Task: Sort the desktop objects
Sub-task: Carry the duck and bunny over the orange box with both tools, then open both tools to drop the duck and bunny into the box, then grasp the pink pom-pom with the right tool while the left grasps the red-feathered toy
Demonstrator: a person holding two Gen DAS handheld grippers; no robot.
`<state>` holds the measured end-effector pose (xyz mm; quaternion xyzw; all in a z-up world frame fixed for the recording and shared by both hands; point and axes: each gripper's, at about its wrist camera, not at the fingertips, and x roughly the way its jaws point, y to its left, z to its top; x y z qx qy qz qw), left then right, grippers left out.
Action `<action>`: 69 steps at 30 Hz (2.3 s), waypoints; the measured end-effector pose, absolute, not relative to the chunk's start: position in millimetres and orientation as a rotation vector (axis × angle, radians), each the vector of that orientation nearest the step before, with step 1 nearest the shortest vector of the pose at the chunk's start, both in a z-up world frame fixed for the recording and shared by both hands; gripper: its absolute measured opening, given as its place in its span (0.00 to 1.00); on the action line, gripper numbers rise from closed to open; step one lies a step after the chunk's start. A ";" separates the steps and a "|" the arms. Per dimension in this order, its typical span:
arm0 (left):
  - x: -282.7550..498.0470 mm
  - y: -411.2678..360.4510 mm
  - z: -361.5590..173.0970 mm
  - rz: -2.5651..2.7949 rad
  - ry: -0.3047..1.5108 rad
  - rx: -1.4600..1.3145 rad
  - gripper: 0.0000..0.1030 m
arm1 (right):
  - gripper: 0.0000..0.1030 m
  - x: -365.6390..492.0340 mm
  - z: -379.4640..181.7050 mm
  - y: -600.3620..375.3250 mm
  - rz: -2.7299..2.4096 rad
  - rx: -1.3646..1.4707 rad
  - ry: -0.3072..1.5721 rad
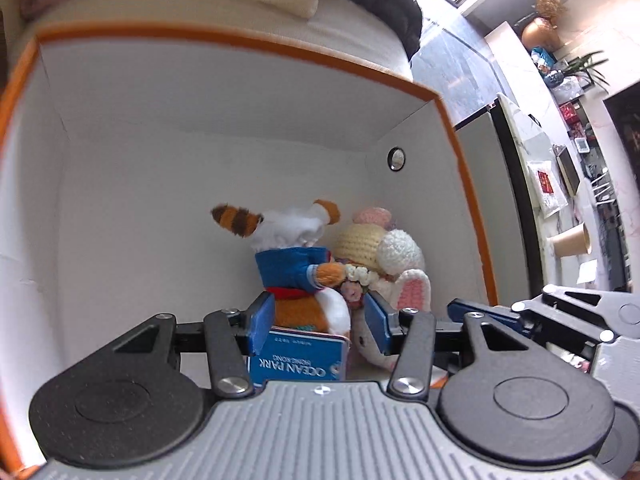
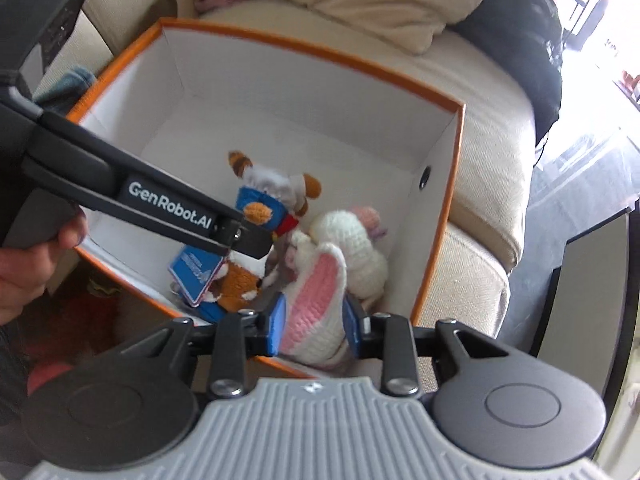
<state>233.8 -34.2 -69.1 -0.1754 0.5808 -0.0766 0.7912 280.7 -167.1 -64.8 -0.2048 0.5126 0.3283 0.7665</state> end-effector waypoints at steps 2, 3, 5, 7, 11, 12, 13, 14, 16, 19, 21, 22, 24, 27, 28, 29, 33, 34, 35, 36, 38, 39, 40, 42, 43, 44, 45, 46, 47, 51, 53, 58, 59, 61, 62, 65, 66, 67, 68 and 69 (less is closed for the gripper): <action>221.4 -34.5 -50.5 -0.169 1.204 -0.332 0.56 | 0.32 270.1 -54.7 -172.5 0.732 -0.416 1.051; 213.7 -32.9 -39.5 -0.182 1.180 -0.314 0.56 | 0.32 263.1 -49.7 -174.9 0.749 -0.404 1.011; 195.4 -29.9 -16.7 -0.223 1.127 -0.279 0.56 | 0.32 247.4 -40.9 -179.3 0.783 -0.374 0.950; 173.3 -25.2 4.4 -0.252 1.079 -0.237 0.55 | 0.32 231.4 -34.7 -182.6 0.824 -0.339 0.914; 126.4 -16.9 32.0 -0.261 1.020 -0.143 0.55 | 0.32 200.5 -28.9 -187.2 0.898 -0.280 0.891; 116.9 -19.6 34.6 -0.263 1.016 -0.128 0.55 | 0.32 192.0 -31.9 -185.2 0.917 -0.271 0.897; 107.1 -18.2 35.2 -0.262 1.018 -0.117 0.55 | 0.33 183.3 -36.1 -182.9 0.940 -0.266 0.910; 97.6 -16.8 34.2 -0.257 1.028 -0.110 0.55 | 0.33 174.1 -45.2 -176.6 0.956 -0.264 0.919; 79.1 -10.9 28.9 -0.229 1.056 -0.103 0.55 | 0.39 151.1 -53.3 -168.5 0.991 -0.272 0.939; 53.6 0.7 14.9 -0.178 1.108 -0.108 0.55 | 0.47 125.8 -73.2 -157.0 1.053 -0.262 0.999; 37.9 11.0 5.3 -0.125 1.138 -0.119 0.55 | 0.48 112.6 -86.8 -147.4 1.099 -0.255 1.049; 31.0 15.3 0.3 -0.097 1.155 -0.123 0.55 | 0.51 103.5 -96.4 -142.7 1.117 -0.257 1.075; 18.5 22.0 -7.8 -0.034 1.184 -0.139 0.55 | 0.57 91.3 -108.3 -133.0 1.148 -0.272 1.116; 4.8 32.9 -16.7 0.040 1.196 -0.179 0.55 | 0.66 75.9 -123.6 -118.9 1.186 -0.298 1.143; 2.1 35.1 -19.7 0.060 1.200 -0.195 0.55 | 0.67 72.0 -129.7 -113.9 1.192 -0.311 1.157; -0.8 36.1 -22.9 0.085 1.200 -0.209 0.55 | 0.67 68.3 -135.5 -109.4 1.200 -0.322 1.175; -5.1 40.5 -31.6 0.124 1.210 -0.249 0.55 | 0.67 61.4 -155.0 -94.5 1.222 -0.349 1.229; -6.6 40.9 -34.1 0.129 1.213 -0.256 0.55 | 0.67 59.1 -159.4 -91.6 1.220 -0.358 1.235; -7.3 40.7 -35.8 0.130 1.214 -0.263 0.55 | 0.67 57.2 -163.7 -88.8 1.212 -0.369 1.236; -7.9 40.2 -37.3 0.130 1.217 -0.264 0.55 | 0.66 55.8 -167.7 -86.1 1.205 -0.379 1.236; -9.0 38.7 -40.5 0.125 1.227 -0.262 0.55 | 0.66 54.3 -175.2 -81.3 1.198 -0.389 1.245; -9.5 38.2 -41.7 0.120 1.233 -0.263 0.55 | 0.63 53.7 -179.2 -78.8 1.193 -0.399 1.251; -10.3 37.7 -43.0 0.114 1.239 -0.264 0.55 | 0.61 53.1 -183.0 -76.7 1.189 -0.409 1.259; -11.9 36.7 -45.0 0.112 1.244 -0.268 0.55 | 0.60 52.0 -187.5 -74.6 1.188 -0.414 1.260; -12.5 36.3 -45.7 0.113 1.244 -0.271 0.55 | 0.58 51.2 -188.2 -73.5 1.190 -0.420 1.253; -12.7 36.3 -45.9 0.114 1.242 -0.275 0.55 | 0.56 50.5 -188.3 -72.9 1.192 -0.422 1.242; -12.9 35.9 -45.9 0.119 1.237 -0.275 0.55 | 0.50 49.8 -188.2 -73.0 1.191 -0.420 1.234; -13.3 34.5 -44.1 0.123 1.227 -0.264 0.55 | 0.48 49.1 -187.6 -73.4 1.191 -0.420 1.230; -13.6 32.4 -41.3 0.123 1.214 -0.245 0.55 | 0.47 48.9 -186.3 -74.6 1.188 -0.418 1.226; -12.6 22.5 -28.6 0.111 1.153 -0.159 0.55 | 0.46 56.1 -177.8 -88.0 1.129 -0.392 1.212; -8.4 16.7 -25.6 0.075 1.130 -0.118 0.55 | 0.46 61.8 -171.0 -98.3 1.081 -0.400 1.179; 8.2 -10.2 -31.7 -0.033 1.100 0.077 0.55 | 0.46 86.5 -161.2 -129.2 0.937 -0.379 1.130; 11.5 -16.5 -35.8 -0.056 1.101 0.115 0.55 | 0.46 95.8 -161.4 -133.3 0.907 -0.363 1.128; 18.9 -28.3 -46.7 -0.098 1.108 0.183 0.55 | 0.46 117.3 -162.1 -142.2 0.844 -0.329 1.124; 21.7 -33.3 -52.7 -0.111 1.113 0.214 0.55 | 0.46 123.6 -161.8 -147.4 0.815 -0.313 1.120; 30.0 -48.1 -71.4 -0.132 1.118 0.318 0.55 | 0.46 136.5 -158.1 -165.4 0.754 -0.296 1.092; 32.5 -52.9 -77.6 -0.135 1.125 0.354 0.55 | 0.46 139.8 -157.3 -168.4 0.732 -0.299 1.077; 35.4 -57.8 -83.8 -0.136 1.133 0.388 0.55 | 0.46 142.6 -156.6 -171.5 0.715 -0.302 1.069; 38.0 -61.5 -89.6 -0.134 1.140 0.411 0.55 | 0.46 145.9 -156.8 -173.6 0.698 -0.304 1.062; 40.6 -64.6 -94.1 -0.134 1.147 0.429 0.55 | 0.46 149.6 -157.1 -176.4 0.688 -0.303 1.060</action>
